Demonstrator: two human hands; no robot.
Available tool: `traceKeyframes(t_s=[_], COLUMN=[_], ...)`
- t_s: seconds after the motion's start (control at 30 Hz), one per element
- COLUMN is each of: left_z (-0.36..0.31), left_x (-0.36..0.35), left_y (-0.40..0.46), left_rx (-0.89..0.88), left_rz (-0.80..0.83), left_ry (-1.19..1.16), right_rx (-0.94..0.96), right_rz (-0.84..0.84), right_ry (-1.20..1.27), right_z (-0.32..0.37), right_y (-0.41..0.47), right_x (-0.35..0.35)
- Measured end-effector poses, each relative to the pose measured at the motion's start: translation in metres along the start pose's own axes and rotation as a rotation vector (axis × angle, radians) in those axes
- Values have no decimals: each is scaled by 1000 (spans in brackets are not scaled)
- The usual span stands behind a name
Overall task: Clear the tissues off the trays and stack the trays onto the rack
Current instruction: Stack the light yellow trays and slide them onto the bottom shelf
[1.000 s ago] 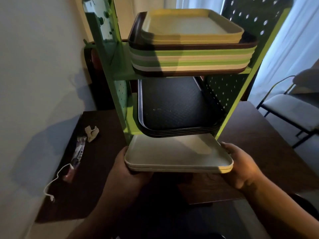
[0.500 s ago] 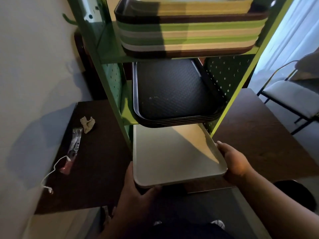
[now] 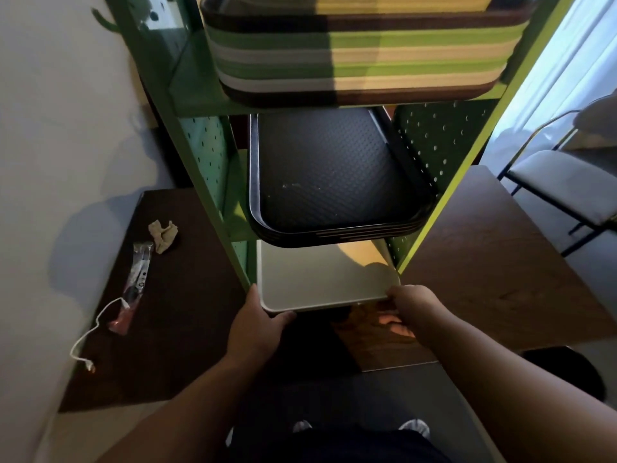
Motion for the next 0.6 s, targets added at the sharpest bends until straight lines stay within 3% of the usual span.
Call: traceKeyframes(t_s=[0.13, 0.3, 0.6], left_z=[-6, -11, -39], left_x=[6, 16, 19], left_y=[-1, -5, 1], left_rx=[-31, 27, -31], left_rz=[-57, -124, -4], left_ry=[201, 281, 597], right_rx=[1, -27, -20], right_rz=[22, 90, 162], right_ry=[-41, 4, -7], right_z=[0, -3, -2], right_y=[3, 7, 6], right_x=[-1, -7, 0])
Point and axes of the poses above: each hand's wrist, its own y-axis towards the middle knuckle, its own x-axis out of the back of the hand, z = x × y, the point moved 7 cm from there along y, towards the middle knuckle, and after that the axes turned 4 degrees about -y, right-handed, at the moved point
